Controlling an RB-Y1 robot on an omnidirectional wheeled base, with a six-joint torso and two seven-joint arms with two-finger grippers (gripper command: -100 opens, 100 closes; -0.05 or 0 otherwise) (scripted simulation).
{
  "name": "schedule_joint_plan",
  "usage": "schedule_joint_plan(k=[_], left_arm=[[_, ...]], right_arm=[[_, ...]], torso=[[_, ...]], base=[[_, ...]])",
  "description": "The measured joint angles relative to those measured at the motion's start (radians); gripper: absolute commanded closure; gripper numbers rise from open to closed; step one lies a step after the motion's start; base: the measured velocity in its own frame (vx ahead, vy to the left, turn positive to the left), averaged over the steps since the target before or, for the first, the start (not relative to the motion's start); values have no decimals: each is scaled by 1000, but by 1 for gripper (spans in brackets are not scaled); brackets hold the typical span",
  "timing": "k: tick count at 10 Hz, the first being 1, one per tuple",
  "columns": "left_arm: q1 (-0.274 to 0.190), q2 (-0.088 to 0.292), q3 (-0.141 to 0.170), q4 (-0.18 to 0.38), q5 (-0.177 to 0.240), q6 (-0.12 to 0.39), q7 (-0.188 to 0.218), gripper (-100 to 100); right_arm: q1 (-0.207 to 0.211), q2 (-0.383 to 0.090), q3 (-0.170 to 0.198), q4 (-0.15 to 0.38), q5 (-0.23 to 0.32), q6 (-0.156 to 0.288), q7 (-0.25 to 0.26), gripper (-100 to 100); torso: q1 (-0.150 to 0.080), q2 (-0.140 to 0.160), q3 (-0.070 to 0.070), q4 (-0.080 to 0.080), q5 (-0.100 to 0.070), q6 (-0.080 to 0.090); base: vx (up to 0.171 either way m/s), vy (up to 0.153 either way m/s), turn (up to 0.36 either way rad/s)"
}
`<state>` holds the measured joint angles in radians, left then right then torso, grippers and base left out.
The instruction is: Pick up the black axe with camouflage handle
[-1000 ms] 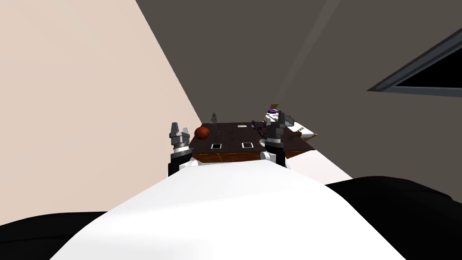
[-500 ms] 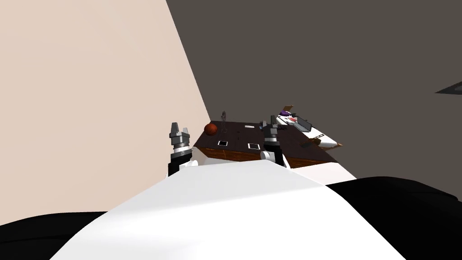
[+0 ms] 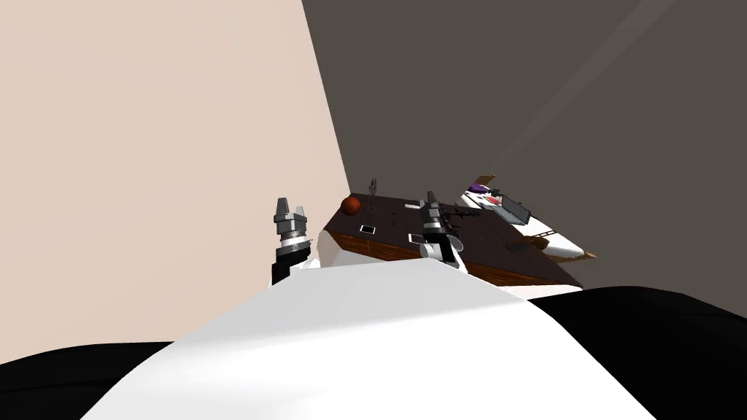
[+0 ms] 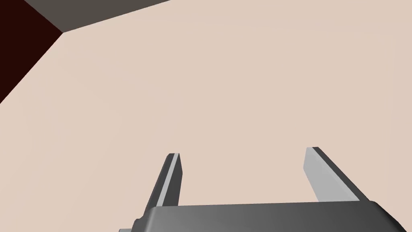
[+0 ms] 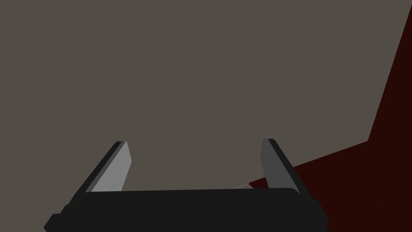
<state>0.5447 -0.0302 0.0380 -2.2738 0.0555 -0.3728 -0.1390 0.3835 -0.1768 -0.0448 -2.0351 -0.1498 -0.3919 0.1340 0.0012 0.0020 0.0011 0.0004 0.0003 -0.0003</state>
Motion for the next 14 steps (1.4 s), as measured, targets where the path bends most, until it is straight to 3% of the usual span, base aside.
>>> schedule_joint_plan(k=[4, 9, 14], left_arm=[[0, 0, 0, 0, 0, 0, 0, 0], [0, 0, 0, 0, 0, 0, 0, 0], [0, 0, 0, 0, 0, 0, 0, 0]], right_arm=[[-55, -92, -5, 140, -58, 63, 63, -100], [-92, -168, -5, 257, -113, 154, 132, -100], [-157, -244, -5, 421, -176, 256, 216, -100]], torso=[[-1, 0, 0, 0, 0, 0], [-2, 0, 0, 0, 0, 1], [-2, -1, 0, 0, 0, 1]], base=[[-22, 22, 246], [-13, 11, 246], [-9, -1, 203]])
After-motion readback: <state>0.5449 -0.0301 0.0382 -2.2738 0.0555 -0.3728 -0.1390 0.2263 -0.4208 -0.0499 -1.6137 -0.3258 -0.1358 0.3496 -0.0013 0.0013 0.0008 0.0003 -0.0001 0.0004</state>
